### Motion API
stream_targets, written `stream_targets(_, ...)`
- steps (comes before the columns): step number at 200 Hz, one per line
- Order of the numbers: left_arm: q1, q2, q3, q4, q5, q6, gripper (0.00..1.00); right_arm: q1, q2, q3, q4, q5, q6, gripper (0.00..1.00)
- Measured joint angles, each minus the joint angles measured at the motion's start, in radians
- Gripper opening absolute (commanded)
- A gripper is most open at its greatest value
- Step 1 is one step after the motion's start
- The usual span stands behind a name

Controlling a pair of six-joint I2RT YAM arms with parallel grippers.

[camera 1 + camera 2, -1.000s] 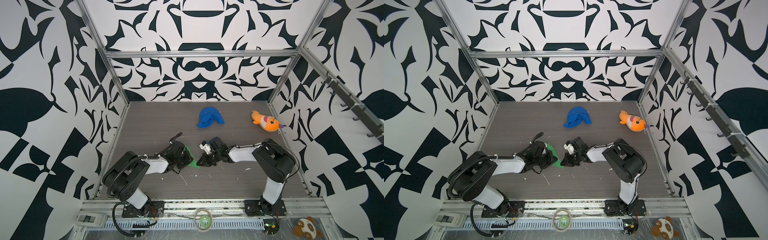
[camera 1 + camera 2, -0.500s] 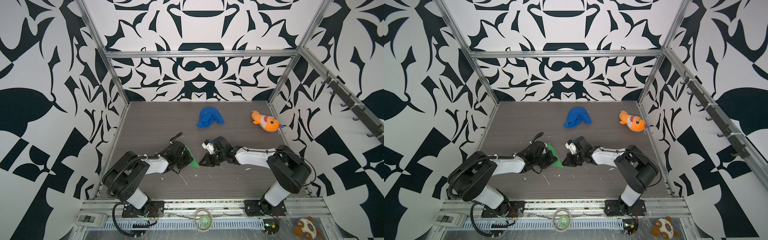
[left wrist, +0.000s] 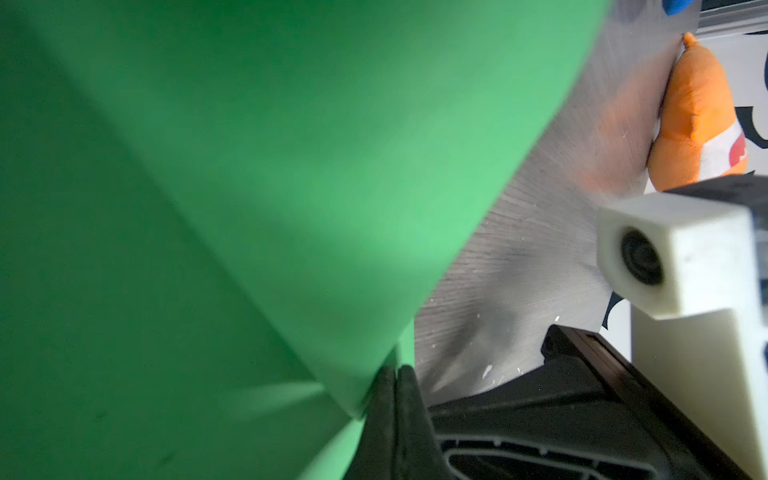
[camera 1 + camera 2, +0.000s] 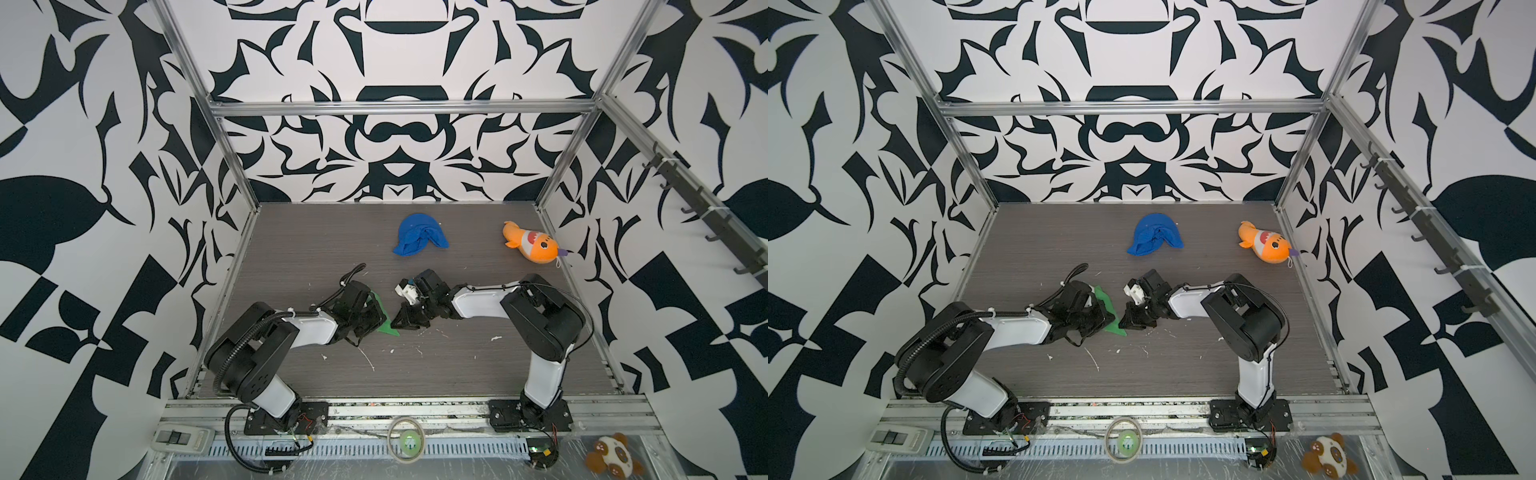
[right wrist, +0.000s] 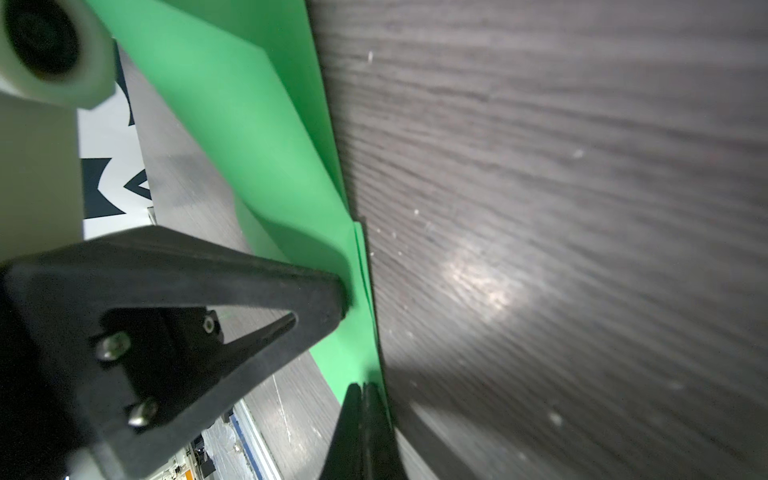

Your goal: Fold a paper plane with a square sheet of paper (pick it up from the middle)

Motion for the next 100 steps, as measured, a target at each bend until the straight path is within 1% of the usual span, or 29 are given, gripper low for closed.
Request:
stream_targets(69,0.001,0.000,0.001,-0.001,0.000,0.004,0.05,-0.001,0.050,0.040,0.007,-0.040,-0.002,0.00)
stream_targets(88,0.002,-0.002,0.014,-0.028,0.000,0.017,0.11,-0.001,0.050,0.040,0.006,-0.039,-0.003,0.00)
stream_targets(100,0.007,-0.019,0.045,-0.106,0.002,0.056,0.15,-0.001,0.050,0.038,0.006,-0.034,-0.006,0.00)
